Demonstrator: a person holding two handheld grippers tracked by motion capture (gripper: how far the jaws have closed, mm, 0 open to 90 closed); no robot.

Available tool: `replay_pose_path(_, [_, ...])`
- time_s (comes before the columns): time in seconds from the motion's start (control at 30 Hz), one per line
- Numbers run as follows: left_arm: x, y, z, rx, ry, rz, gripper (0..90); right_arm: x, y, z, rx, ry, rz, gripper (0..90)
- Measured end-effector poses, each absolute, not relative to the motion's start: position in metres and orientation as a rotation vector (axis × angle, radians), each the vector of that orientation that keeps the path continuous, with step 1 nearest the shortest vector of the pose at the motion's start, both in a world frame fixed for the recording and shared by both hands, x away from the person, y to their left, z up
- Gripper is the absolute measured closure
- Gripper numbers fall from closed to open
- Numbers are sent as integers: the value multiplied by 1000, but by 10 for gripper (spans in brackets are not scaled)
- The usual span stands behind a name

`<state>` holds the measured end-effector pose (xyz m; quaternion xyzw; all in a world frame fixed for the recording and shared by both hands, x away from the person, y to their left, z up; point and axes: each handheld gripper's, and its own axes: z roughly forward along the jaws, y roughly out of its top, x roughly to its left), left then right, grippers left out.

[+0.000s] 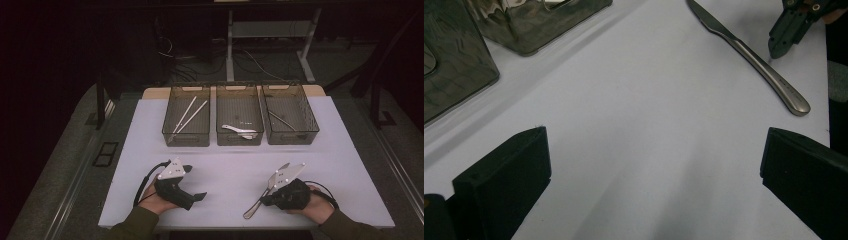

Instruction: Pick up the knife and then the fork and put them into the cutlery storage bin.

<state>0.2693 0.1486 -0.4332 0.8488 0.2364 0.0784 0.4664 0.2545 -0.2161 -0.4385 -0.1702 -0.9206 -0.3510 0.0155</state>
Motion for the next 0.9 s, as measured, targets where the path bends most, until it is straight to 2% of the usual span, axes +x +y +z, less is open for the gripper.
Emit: replay_pose_path(0.9, [269, 147, -433, 2089, 578, 194, 0, 256, -189, -443, -487, -2901, -1131, 897])
